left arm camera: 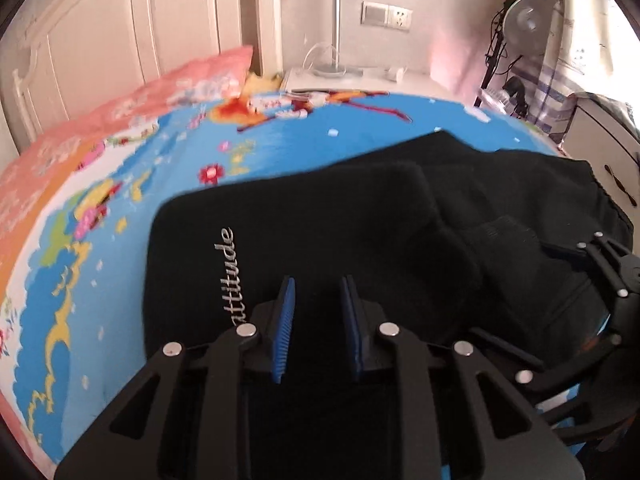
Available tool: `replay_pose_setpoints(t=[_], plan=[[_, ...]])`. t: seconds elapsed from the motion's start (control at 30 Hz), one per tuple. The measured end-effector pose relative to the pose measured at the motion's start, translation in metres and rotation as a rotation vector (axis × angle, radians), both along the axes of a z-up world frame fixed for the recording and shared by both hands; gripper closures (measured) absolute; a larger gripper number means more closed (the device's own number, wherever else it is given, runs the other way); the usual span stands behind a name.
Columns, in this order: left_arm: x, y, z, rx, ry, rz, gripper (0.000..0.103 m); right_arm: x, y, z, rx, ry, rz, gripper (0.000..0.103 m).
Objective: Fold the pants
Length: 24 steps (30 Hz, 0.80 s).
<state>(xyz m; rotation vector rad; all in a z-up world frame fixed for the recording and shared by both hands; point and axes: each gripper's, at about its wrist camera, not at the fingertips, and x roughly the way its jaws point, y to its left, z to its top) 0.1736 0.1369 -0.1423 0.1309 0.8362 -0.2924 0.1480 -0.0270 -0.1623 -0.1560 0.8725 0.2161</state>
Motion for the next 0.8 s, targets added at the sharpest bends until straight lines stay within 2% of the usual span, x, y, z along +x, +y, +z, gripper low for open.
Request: replay_pose_setpoints(t=[0.17, 0.23, 0.33, 0.37, 0.43, 0.53, 0.57, 0.6, 0.63, 0.67, 0.7, 0.77, 0.8], plan=[[0.005, 0.000, -0.006, 0.022, -0.010, 0.000, 0.083, 0.000, -0.001, 0.000, 0.001, -0.004, 0.000, 0.005], [0.003, -0.004, -0.010, 0.040, -0.016, -0.017, 0.097, 0.001, -0.001, 0.000, 0.002, -0.001, 0.002, 0.005], [-0.009, -0.011, -0.007, 0.072, -0.011, -0.059, 0.103, 0.000, 0.000, -0.001, 0.004, 0.003, 0.001, 0.005], [-0.016, -0.005, -0.001, 0.009, 0.011, -0.085, 0.103, 0.000, -0.001, 0.000, 0.003, 0.002, 0.002, 0.005], [-0.029, 0.021, 0.010, -0.148, 0.042, -0.070, 0.103, 0.001, -0.001, 0.000, 0.004, 0.002, 0.003, 0.005], [-0.056, 0.068, 0.011, -0.335, 0.091, -0.067, 0.103, 0.001, 0.000, 0.001, 0.008, 0.002, -0.001, 0.005], [-0.067, 0.080, 0.010, -0.337, 0.088, -0.049, 0.101, 0.001, 0.000, 0.001, 0.006, 0.000, -0.001, 0.005], [-0.075, 0.089, 0.009, -0.312, 0.075, -0.014, 0.087, 0.001, 0.001, 0.001, 0.004, 0.000, -0.001, 0.005], [-0.083, 0.098, 0.010, -0.297, 0.054, 0.026, 0.061, 0.001, 0.001, 0.002, 0.005, 0.003, 0.000, 0.005], [-0.088, 0.105, 0.012, -0.303, 0.038, 0.054, 0.044, 0.002, 0.000, 0.002, 0.005, 0.006, 0.000, 0.005], [-0.093, 0.112, 0.014, -0.319, 0.024, 0.079, 0.034, 0.002, 0.000, 0.004, 0.002, 0.008, -0.002, 0.005], [-0.094, 0.114, 0.011, -0.331, 0.025, 0.108, 0.035, 0.001, 0.004, 0.012, -0.025, -0.020, -0.006, 0.005], [-0.093, 0.113, 0.008, -0.331, 0.026, 0.119, 0.037, -0.003, 0.009, 0.021, -0.039, -0.066, 0.005, 0.005]])
